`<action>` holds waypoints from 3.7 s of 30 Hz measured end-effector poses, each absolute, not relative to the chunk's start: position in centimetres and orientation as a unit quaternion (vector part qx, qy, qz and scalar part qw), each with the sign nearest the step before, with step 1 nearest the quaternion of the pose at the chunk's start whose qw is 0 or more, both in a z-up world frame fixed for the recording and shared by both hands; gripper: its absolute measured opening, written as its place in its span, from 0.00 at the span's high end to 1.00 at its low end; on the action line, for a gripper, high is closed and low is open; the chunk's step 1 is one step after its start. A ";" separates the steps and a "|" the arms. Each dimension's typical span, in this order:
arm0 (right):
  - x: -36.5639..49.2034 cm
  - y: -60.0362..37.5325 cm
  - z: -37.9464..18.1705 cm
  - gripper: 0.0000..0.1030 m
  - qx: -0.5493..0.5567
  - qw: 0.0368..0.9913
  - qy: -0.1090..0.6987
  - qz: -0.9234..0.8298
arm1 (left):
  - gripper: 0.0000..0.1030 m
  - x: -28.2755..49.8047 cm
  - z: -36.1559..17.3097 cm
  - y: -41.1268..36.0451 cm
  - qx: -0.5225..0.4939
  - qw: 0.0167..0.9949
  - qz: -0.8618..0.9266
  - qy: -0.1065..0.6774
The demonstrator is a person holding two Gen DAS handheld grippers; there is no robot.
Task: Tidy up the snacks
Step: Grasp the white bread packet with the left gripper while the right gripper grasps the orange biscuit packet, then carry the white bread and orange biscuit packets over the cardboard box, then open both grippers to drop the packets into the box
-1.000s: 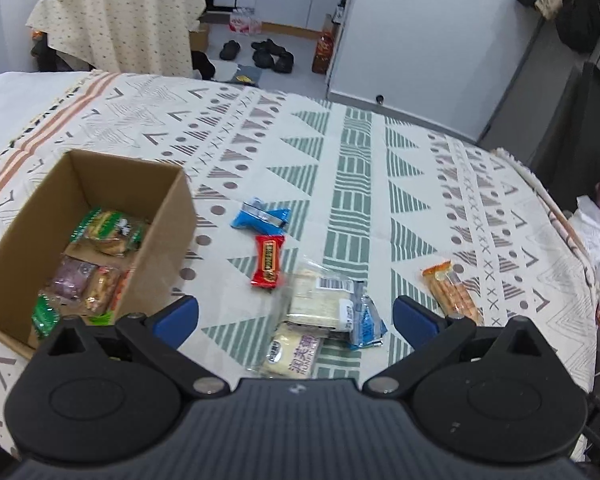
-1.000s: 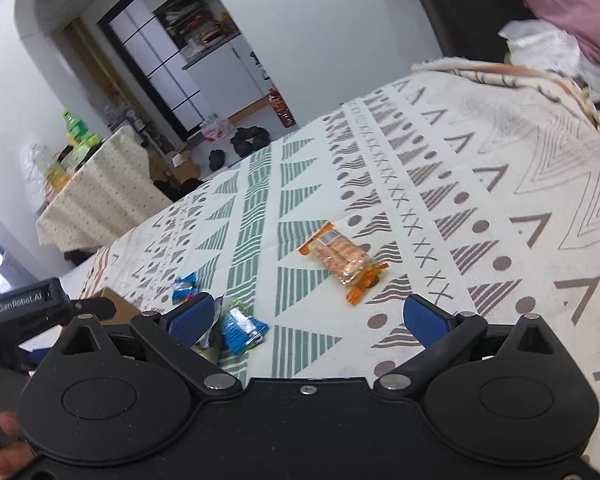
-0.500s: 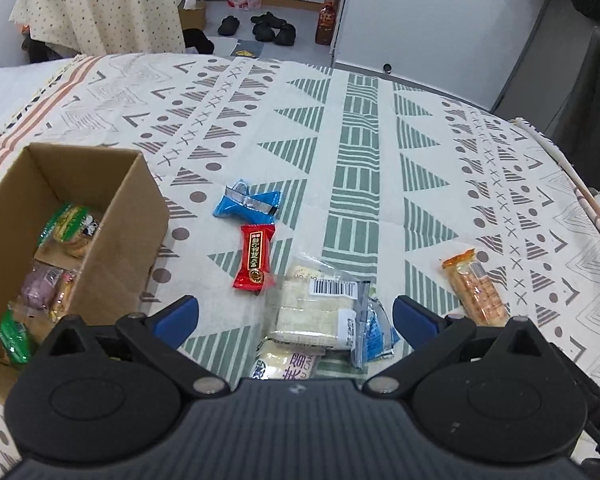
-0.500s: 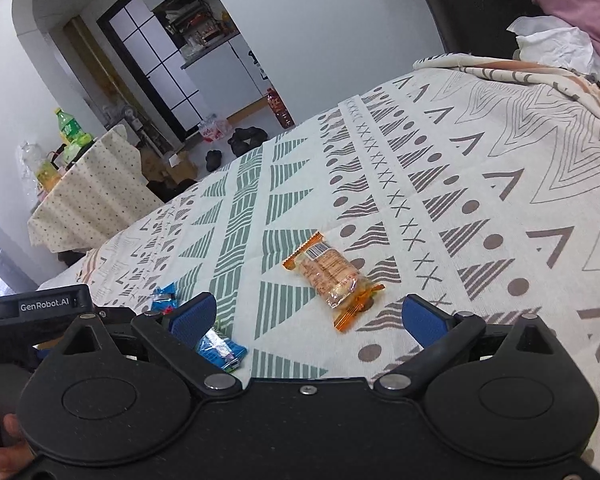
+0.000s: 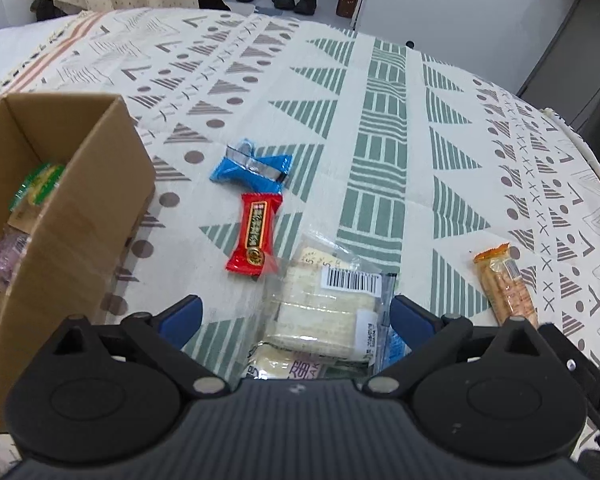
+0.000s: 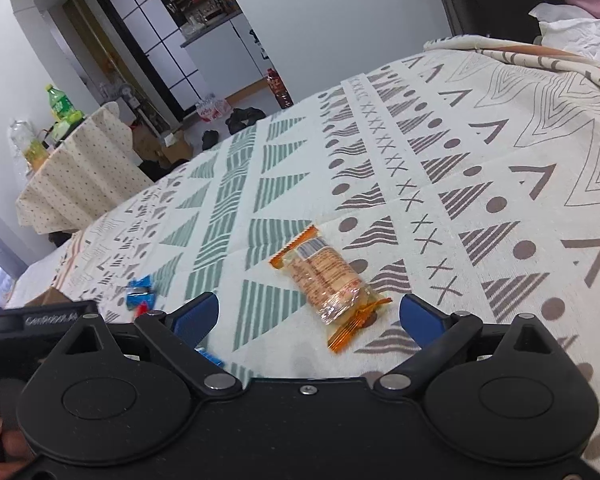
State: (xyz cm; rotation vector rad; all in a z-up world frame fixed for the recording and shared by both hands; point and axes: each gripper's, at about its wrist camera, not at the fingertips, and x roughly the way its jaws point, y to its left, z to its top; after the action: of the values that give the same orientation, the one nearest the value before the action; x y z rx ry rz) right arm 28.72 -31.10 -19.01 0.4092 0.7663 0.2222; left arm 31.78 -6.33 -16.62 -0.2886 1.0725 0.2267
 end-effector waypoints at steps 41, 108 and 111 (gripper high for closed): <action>28.1 -29.5 -18.1 0.66 0.151 0.906 0.383 0.098 | 0.44 27.4 -12.0 -3.2 -0.196 0.871 0.106 0.437; 25.1 -2.4 -10.7 0.65 0.121 0.896 0.366 0.220 | 0.38 22.9 -9.3 16.9 -0.361 0.836 0.208 0.357; 25.3 -2.0 -10.8 0.59 0.116 0.895 0.371 0.220 | 0.34 22.9 -9.4 17.1 -0.365 0.834 0.209 0.357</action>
State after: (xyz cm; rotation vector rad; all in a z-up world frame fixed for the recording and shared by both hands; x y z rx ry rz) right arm 25.29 -1.98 -10.83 0.2412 0.7696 0.4551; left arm 22.85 17.05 -9.44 -0.7737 0.7574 0.4419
